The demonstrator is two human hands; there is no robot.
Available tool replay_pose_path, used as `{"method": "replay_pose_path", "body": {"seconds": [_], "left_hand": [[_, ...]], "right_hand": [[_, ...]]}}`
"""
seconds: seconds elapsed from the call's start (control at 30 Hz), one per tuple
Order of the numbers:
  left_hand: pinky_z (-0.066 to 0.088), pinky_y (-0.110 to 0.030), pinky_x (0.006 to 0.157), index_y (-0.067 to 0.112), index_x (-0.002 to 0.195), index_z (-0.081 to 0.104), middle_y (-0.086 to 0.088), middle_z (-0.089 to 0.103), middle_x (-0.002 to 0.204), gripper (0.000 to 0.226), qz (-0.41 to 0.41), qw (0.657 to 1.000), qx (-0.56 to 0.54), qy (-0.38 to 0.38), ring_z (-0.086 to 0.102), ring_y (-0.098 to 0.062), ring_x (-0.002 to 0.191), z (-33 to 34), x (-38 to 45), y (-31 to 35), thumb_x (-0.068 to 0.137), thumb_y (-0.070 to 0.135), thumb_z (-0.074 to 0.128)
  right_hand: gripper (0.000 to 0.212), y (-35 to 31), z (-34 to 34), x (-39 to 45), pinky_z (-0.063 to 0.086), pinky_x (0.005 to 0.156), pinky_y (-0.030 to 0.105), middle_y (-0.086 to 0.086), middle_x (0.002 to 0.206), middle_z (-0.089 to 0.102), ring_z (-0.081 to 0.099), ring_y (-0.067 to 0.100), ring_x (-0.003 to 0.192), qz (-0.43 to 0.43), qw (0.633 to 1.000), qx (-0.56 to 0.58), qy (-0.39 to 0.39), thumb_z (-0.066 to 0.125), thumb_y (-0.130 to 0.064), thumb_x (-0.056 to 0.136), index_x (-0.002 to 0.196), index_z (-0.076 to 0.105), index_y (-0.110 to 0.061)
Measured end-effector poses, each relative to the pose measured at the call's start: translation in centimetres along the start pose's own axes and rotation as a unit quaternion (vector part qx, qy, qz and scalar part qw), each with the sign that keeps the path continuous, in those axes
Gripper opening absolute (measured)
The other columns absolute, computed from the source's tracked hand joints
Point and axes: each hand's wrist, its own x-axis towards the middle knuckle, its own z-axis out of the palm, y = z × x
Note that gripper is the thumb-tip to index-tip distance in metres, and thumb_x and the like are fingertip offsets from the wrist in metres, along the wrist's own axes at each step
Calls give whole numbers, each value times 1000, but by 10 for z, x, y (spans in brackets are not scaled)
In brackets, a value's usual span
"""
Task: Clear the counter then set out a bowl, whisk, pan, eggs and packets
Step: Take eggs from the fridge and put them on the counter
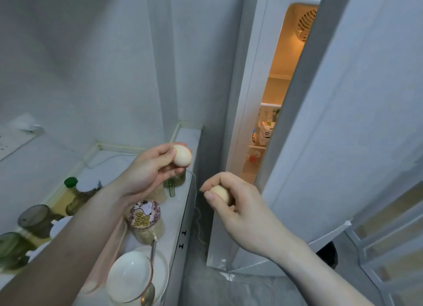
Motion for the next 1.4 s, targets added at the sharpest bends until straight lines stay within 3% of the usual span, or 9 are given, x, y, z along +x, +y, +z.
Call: {"method": "replay_pose_path", "body": {"seconds": [0.13, 0.27, 0.33, 0.53, 0.73, 1.13, 1.27, 1.4], "left_hand": [[59, -24, 83, 10, 124, 62, -16, 66, 130, 27, 1, 1000, 4, 5, 67, -19, 108, -1, 4, 2, 105, 14, 42], [56, -29, 93, 11, 124, 62, -12, 69, 126, 28, 5, 1000, 7, 15, 65, -21, 113, 0, 10, 6, 105, 14, 42], [55, -30, 96, 10, 125, 62, -10, 70, 124, 28, 5, 1000, 11, 19, 65, -20, 113, 1, 13, 8, 105, 14, 42], [56, -29, 96, 10, 127, 61, -7, 71, 123, 29, 7, 999, 27, 38, 67, -18, 113, 4, 20, 9, 105, 13, 43], [58, -27, 91, 10, 124, 63, -8, 72, 123, 28, 14, 997, 32, 75, 67, -18, 114, 12, 24, 10, 104, 13, 43], [59, -21, 79, 6, 124, 62, -13, 70, 124, 27, 20, 976, 13, 218, 70, -14, 103, 57, 16, -1, 103, 12, 47], [59, -22, 83, 7, 126, 62, -12, 70, 126, 28, 19, 966, 18, 258, 68, -17, 109, 75, 9, -5, 104, 14, 47], [59, -21, 82, 8, 126, 62, -10, 71, 123, 27, 20, 956, 16, 293, 68, -17, 109, 99, 1, -14, 104, 14, 47]], "right_hand": [[7, 6, -8, 7, 41, 74, 12, -15, 94, 63, 58, 6, 87, 9, 999, 23, -26, 61, -24, 99, 101, 67, -29], [7, 17, -17, 19, 54, 80, 31, -14, 90, 64, 62, 10, 87, 25, 997, 67, -35, 63, -24, 98, 98, 68, -27], [7, 23, -19, 25, 55, 81, 33, -14, 91, 64, 62, 10, 87, 23, 997, 63, -36, 63, -23, 98, 97, 68, -26], [7, 41, -27, 47, 47, 76, 17, -17, 90, 66, 61, 5, 87, 16, 996, 69, -49, 62, -26, 98, 97, 69, -27], [7, 56, -34, 67, 46, 71, 18, -17, 84, 66, 60, 4, 77, -16, 991, 101, -91, 63, -24, 98, 97, 71, -25], [7, 96, -63, 114, 40, 63, 10, -23, 73, 63, 57, -1, 68, -89, 976, 113, -166, 66, -20, 95, 95, 72, -23], [6, 118, -74, 123, 44, 67, 15, -22, 78, 65, 59, 1, 72, -87, 974, 125, -170, 66, -21, 95, 94, 71, -24], [6, 141, -88, 133, 58, 78, 37, -17, 86, 69, 65, 7, 81, -73, 978, 120, -152, 65, -26, 95, 93, 70, -28]]}}
